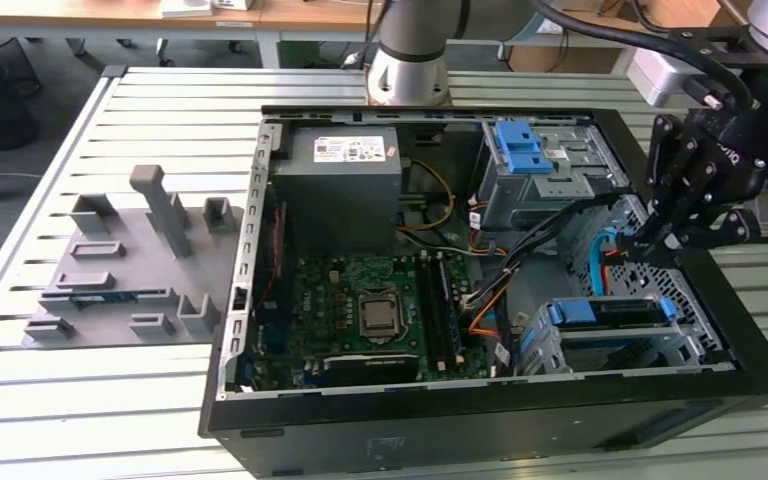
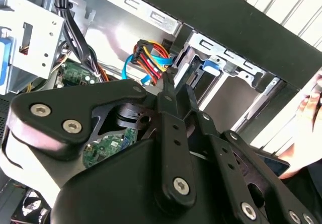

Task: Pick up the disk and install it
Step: 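Insert the first disk wire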

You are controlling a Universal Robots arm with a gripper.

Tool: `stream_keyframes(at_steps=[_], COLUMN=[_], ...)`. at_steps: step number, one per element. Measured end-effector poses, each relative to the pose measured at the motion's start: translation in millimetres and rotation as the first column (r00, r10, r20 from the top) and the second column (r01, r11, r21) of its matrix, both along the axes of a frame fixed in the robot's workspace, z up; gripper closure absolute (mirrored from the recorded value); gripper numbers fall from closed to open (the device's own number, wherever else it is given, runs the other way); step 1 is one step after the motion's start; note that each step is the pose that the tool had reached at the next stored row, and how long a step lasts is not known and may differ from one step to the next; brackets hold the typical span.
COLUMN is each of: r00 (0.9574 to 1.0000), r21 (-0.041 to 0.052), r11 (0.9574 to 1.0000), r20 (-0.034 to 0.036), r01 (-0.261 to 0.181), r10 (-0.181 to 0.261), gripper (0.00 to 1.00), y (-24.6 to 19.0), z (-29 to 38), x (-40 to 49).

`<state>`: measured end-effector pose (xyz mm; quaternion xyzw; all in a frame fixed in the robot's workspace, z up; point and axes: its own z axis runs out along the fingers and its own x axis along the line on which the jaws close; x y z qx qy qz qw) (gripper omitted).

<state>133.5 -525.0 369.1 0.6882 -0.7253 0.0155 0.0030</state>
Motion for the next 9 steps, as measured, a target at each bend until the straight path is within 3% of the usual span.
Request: stream_keyframes(at_steps=[3, 6, 7, 9], r00=[1.0000, 1.0000, 1.0000, 1.0000], r21=[-0.0010, -0.0040, -0.0096, -0.0321], r11=[1.0000, 1.0000, 1.0000, 0.9995], r20=[0.0000, 0.0000, 0.0000, 0.0000], r01=[0.000, 0.000, 0.000, 0.000], r10=[0.000, 0.000, 0.000, 0.000], gripper=[0.75, 0.75, 0.75, 0.75], y=[2.9, 10.3, 11.2, 11.9], z=[-0.4, -2.0, -2.9, -4.1], x=[-1.2, -1.2, -1.2, -1.2])
